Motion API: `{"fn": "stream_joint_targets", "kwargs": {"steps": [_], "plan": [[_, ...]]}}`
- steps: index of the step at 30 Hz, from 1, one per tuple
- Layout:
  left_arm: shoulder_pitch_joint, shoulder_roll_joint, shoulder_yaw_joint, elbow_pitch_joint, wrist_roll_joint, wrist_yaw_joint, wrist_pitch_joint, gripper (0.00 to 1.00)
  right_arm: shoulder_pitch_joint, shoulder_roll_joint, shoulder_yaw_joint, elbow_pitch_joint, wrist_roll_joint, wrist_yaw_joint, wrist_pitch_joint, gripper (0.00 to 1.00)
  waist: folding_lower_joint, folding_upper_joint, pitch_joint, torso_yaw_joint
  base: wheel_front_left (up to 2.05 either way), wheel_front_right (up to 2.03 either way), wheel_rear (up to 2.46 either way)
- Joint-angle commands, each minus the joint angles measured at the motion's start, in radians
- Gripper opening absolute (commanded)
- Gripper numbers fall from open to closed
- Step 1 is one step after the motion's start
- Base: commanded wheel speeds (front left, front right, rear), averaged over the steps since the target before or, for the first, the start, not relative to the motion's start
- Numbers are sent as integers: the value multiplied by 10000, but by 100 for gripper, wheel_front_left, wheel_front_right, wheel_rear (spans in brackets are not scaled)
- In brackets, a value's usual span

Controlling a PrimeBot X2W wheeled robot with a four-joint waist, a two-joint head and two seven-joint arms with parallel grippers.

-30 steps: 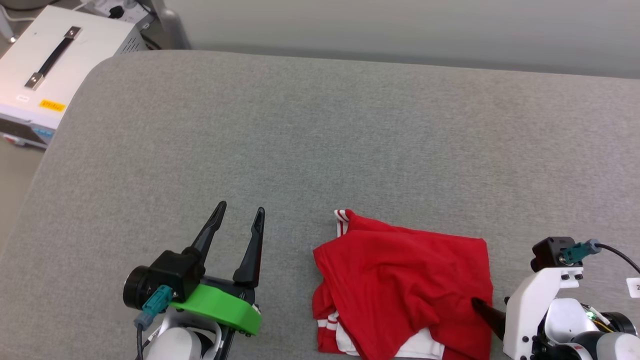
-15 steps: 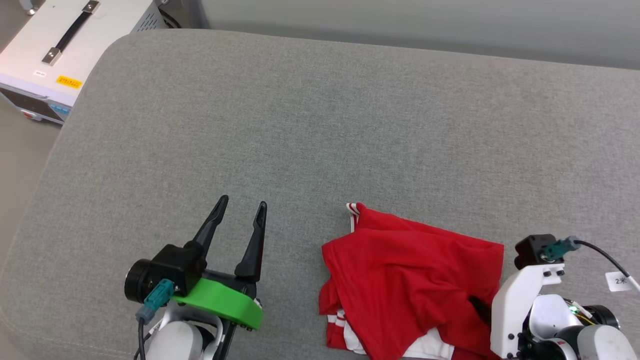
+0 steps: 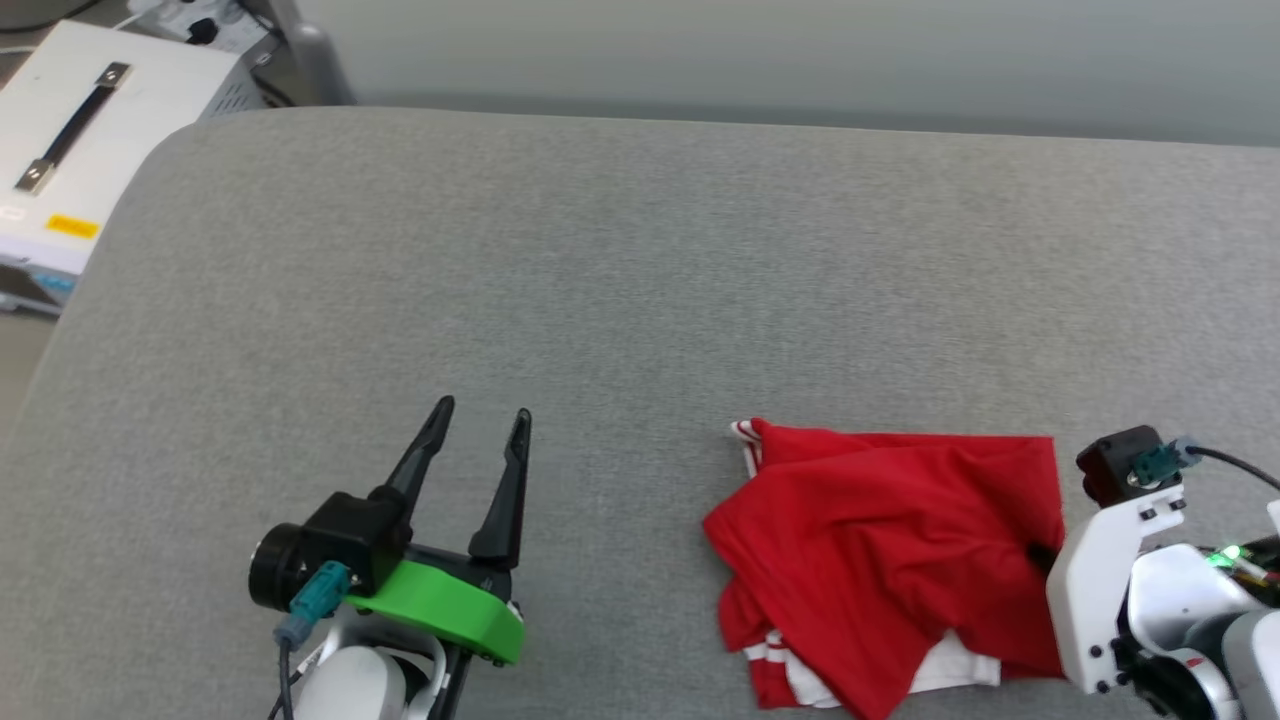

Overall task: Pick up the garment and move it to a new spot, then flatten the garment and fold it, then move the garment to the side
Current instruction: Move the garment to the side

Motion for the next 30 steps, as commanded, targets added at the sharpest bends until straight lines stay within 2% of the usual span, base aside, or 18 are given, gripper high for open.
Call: {"fn": "stream_joint_targets", "kwargs": {"steps": [1, 8, 17, 24, 30], "plan": [[30, -15, -126, 17, 92, -30, -57, 100, -259, -400, 89, -117, -109, -9, 4, 0, 0, -1, -111, -503, 0, 0, 0], [-99, -17, -760, -46, 52, -31, -57, 100, -715, -2255, 676, -315, 84, -9, 73, 0, 0, -1, 218, -1481, 0, 0, 0], [-713, 166, -1396, -151, 40, -31, -57, 100, -1169, -3944, 879, -270, 558, -9, -177, 0, 0, -1, 1214, -2770, 0, 0, 0], [-1480, 729, -1465, -474, 290, -31, -57, 100, -1901, -4662, 433, 506, 339, -9, -1370, 0, 0, -1, 2560, -3777, 0, 0, 0], [-2324, 1274, -1849, -1163, 519, -31, 225, 100, -2745, -4797, 66, 1966, 233, -9, -2381, 0, 0, -1, 3689, -4290, 0, 0, 0]]}}
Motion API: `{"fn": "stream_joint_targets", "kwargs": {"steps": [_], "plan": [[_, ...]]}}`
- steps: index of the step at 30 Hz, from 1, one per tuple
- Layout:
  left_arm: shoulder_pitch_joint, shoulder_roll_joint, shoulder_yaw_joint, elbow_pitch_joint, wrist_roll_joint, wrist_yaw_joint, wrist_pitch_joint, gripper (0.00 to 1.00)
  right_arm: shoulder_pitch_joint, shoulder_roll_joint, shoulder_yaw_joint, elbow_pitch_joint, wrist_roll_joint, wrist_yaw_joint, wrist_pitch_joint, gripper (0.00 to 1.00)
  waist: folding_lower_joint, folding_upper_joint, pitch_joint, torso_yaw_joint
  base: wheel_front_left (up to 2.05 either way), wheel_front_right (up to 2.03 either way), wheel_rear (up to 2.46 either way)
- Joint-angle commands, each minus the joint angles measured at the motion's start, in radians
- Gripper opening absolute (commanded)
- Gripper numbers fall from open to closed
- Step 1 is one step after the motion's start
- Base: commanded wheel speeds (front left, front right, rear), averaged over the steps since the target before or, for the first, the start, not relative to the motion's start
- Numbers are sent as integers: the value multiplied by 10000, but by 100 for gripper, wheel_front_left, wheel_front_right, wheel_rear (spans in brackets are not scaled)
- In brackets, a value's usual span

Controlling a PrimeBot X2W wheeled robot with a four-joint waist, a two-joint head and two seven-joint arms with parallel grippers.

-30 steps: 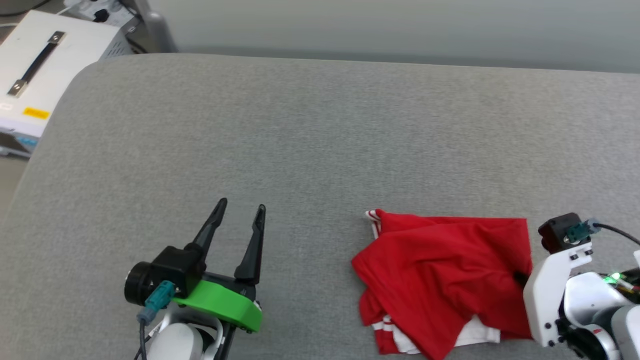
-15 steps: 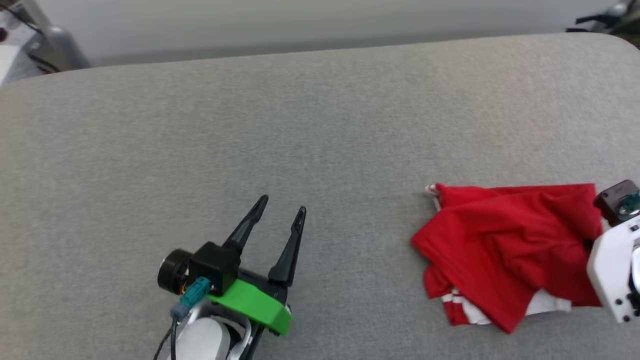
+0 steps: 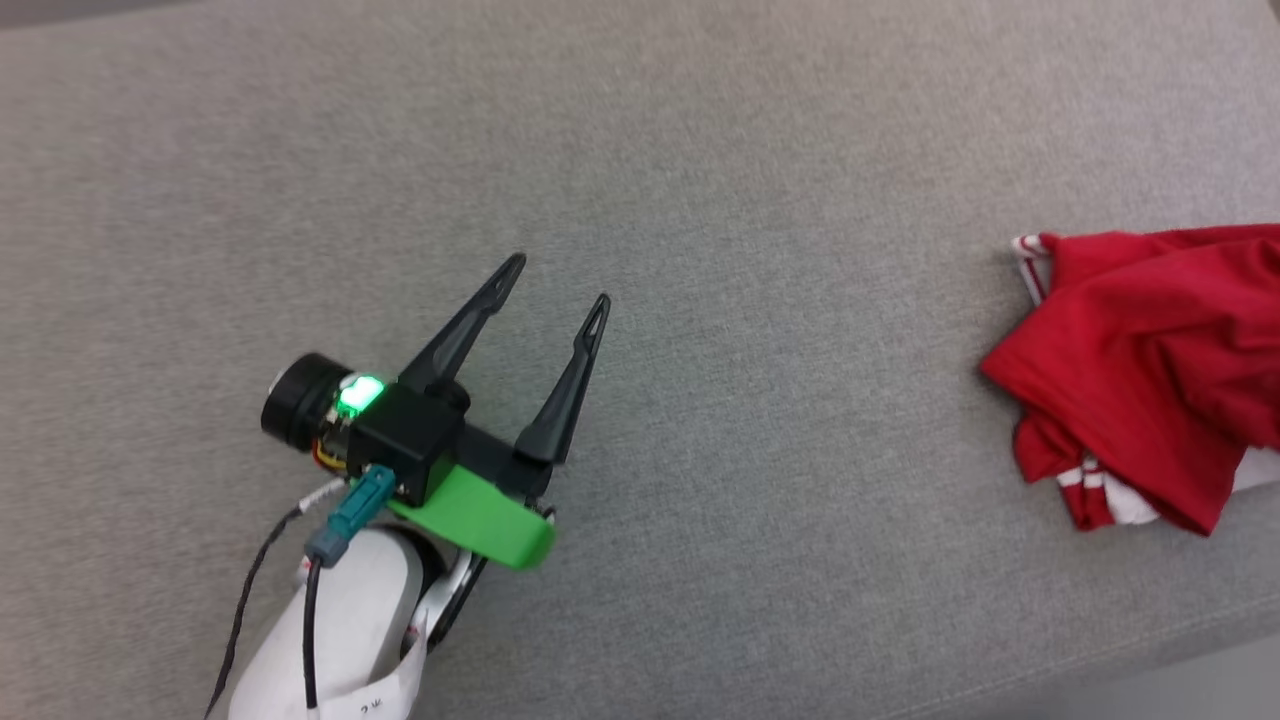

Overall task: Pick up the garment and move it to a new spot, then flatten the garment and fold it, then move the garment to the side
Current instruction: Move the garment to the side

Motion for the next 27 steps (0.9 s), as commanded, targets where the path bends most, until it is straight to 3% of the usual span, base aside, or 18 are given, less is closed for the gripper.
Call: {"fn": "stream_joint_targets", "kwargs": {"steps": [1, 9, 20, 21, 22, 27], "plan": [[-337, 95, -64, -245, 64, -29, 106, 100, -348, -68, -56, 286, -129, -9, -308, 0, -1, -1, 1362, -949, 0, 0, 0], [-1193, 473, -174, -1556, 120, -24, 821, 100, -1621, -292, -665, 2775, -760, -9, -2249, 0, -1, -1, 2408, -912, 0, 0, 0], [-1294, 913, 145, -2744, 147, 160, 1230, 100, -3237, 332, -1298, 5547, -1241, -9, -4172, 0, -1, -1, 3058, -731, 0, 0, 0], [-1281, 939, 161, -2771, 142, 175, 1243, 100, -3356, 384, -1305, 5731, -1264, -9, -4302, 46, -1, -1, 3054, -720, 0, 0, 0], [-1269, 955, 166, -2774, 135, 181, 1242, 100, -3435, 415, -1302, 5880, -1298, -9, -4384, 100, -1, -1, 3030, -707, 0, 0, 0], [-1146, 945, 187, -2580, 27, 242, 1093, 100, -3800, 547, -1188, 6429, -1383, -9, -4863, 100, -1, -1, 2645, -630, 0, 0, 0]]}}
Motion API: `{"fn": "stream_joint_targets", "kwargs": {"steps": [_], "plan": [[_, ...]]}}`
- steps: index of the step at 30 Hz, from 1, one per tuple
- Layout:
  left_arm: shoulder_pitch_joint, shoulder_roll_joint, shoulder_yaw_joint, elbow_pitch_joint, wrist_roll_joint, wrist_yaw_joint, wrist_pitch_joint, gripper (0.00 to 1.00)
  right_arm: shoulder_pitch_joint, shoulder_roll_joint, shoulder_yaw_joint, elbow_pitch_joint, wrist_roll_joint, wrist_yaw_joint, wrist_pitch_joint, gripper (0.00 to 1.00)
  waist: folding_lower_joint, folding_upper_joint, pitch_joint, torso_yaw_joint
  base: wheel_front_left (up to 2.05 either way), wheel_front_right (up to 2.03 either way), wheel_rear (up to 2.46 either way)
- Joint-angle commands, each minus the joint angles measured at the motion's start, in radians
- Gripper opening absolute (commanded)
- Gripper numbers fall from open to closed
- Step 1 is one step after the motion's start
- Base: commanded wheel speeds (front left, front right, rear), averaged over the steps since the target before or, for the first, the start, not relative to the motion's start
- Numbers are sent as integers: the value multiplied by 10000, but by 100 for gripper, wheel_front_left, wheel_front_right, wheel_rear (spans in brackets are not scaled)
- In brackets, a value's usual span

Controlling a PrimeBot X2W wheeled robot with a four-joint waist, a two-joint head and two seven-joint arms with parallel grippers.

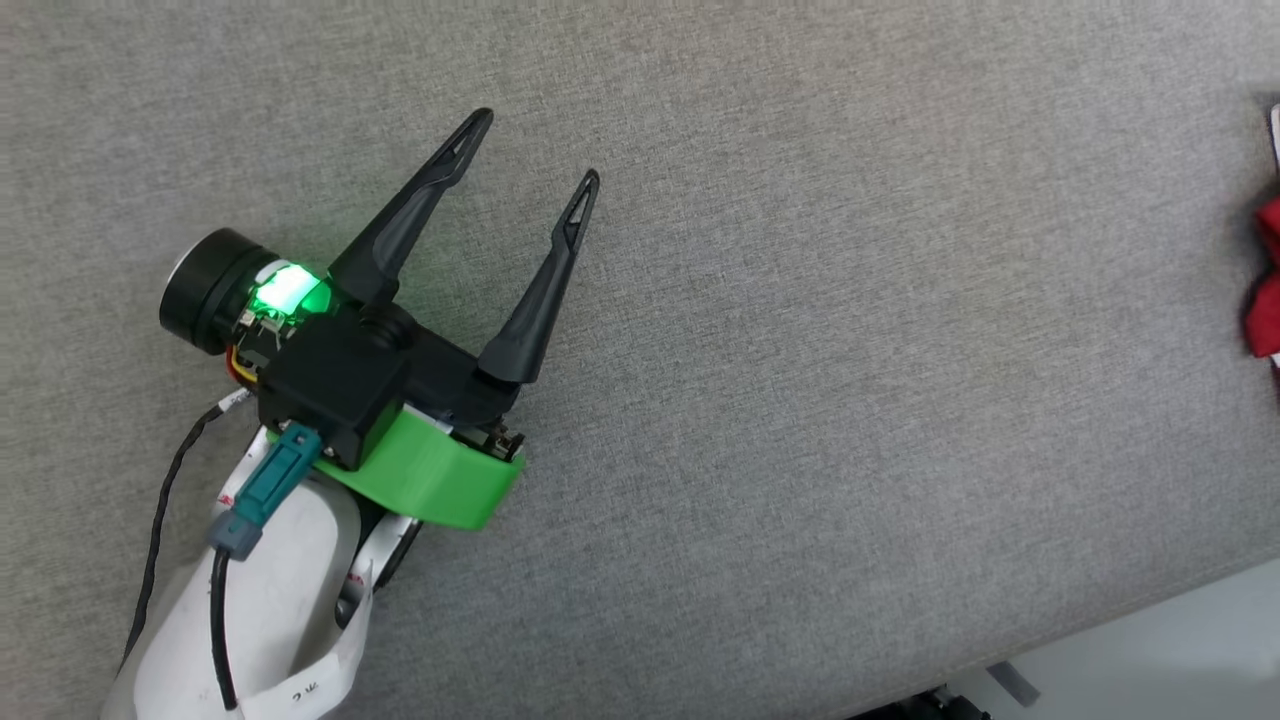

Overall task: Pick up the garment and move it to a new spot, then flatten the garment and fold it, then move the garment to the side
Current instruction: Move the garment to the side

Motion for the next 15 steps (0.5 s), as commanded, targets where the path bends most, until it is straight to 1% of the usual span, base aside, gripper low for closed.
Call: {"fn": "stream_joint_targets", "kwargs": {"steps": [1, 5, 9, 12, 15], "plan": [[17, 27, 47, 100, -55, 70, -139, 100, -248, 3, 24, 50, -51, -9, -236, 100, -2, -1, -319, 81, 0, 0, 0], [299, -109, 112, 574, -245, 218, -445, 100, -372, -15, 188, 106, -125, -9, -644, 100, -2, -1, -1064, 204, 0, 0, 0], [705, -219, 304, 1164, -557, 356, -826, 100, -394, 83, 534, -244, 70, -9, -743, 100, -2, -1, -2061, 372, 0, 0, 0], [1113, -339, 574, 1594, -894, 513, -1066, 100, -342, 235, 722, -914, 396, -9, -779, 100, -2, -1, -2897, 518, 0, 0, 0], [1531, -443, 864, 1961, -1206, 670, -1213, 100, -98, 550, 874, -1818, 706, -9, -806, 100, -2, -1, -3625, 671, 0, 0, 0]]}}
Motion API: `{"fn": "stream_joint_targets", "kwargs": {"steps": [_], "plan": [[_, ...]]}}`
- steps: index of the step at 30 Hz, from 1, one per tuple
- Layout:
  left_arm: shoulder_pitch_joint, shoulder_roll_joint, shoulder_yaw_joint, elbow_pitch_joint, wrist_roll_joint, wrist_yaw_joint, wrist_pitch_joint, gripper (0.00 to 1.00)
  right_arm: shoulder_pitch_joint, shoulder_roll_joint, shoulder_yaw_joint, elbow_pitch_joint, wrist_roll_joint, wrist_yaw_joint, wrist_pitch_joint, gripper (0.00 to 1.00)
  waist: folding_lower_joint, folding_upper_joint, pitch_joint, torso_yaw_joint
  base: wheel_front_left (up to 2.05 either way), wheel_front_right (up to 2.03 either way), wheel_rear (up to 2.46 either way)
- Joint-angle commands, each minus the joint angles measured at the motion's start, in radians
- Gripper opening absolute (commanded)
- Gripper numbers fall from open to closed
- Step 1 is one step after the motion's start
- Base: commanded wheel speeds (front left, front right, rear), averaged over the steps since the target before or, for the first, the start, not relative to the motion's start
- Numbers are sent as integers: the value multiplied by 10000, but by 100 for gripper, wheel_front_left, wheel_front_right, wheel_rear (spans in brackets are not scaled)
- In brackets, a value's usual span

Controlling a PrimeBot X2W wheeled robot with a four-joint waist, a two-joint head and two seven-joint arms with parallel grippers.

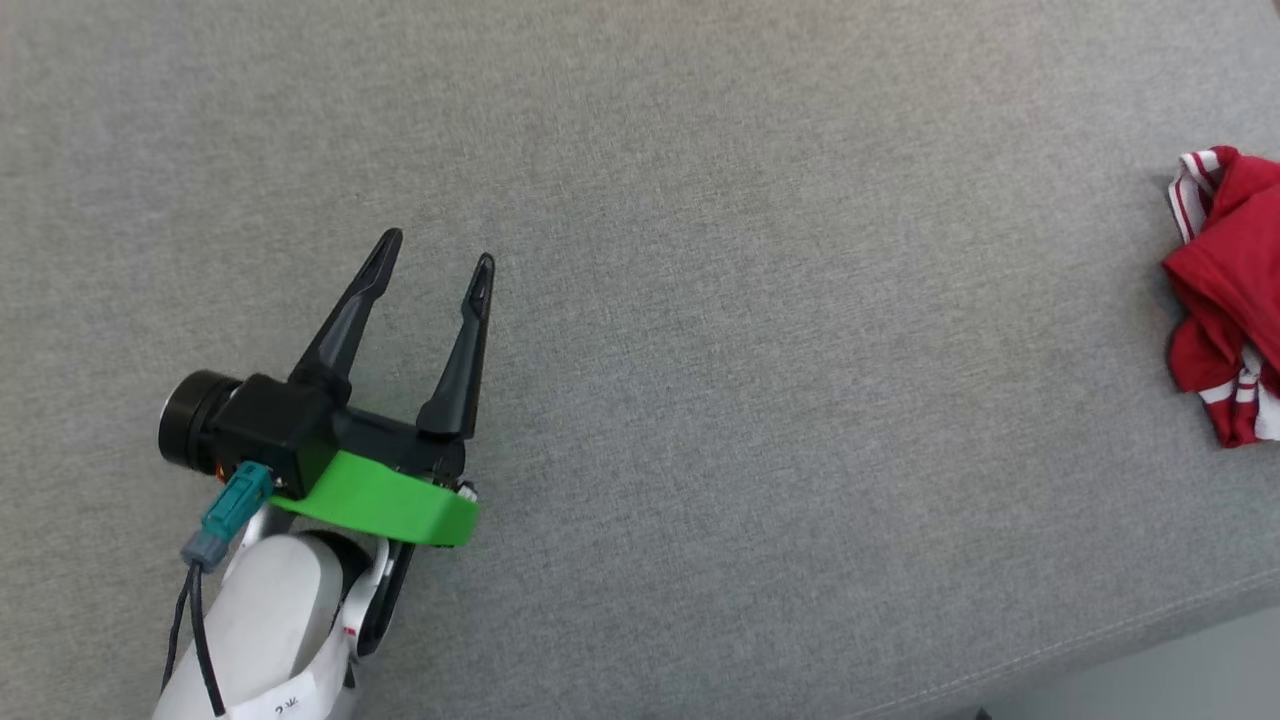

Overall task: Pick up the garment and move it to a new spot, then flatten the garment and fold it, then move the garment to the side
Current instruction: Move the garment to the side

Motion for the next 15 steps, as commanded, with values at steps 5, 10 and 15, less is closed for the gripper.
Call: {"fn": "stream_joint_targets", "kwargs": {"steps": [5, 10, 15], "plan": [[656, -292, 419, 420, -443, 307, -209, 100, 954, 874, 30, -1870, 509, -9, 116, 100, 1, 0, -2289, 768, 0, 0, 0], [1094, -481, 660, 741, -640, 525, -261, 100, 2261, 1707, -189, -3779, 834, -9, -90, 100, 1, 0, -2988, 1232, 0, 0, 0], [1544, -651, 898, 834, -418, 801, -305, 100, 3509, 2546, -198, -5225, 726, -9, -447, 100, 1, 0, -3460, 1584, 0, 0, 0]]}}
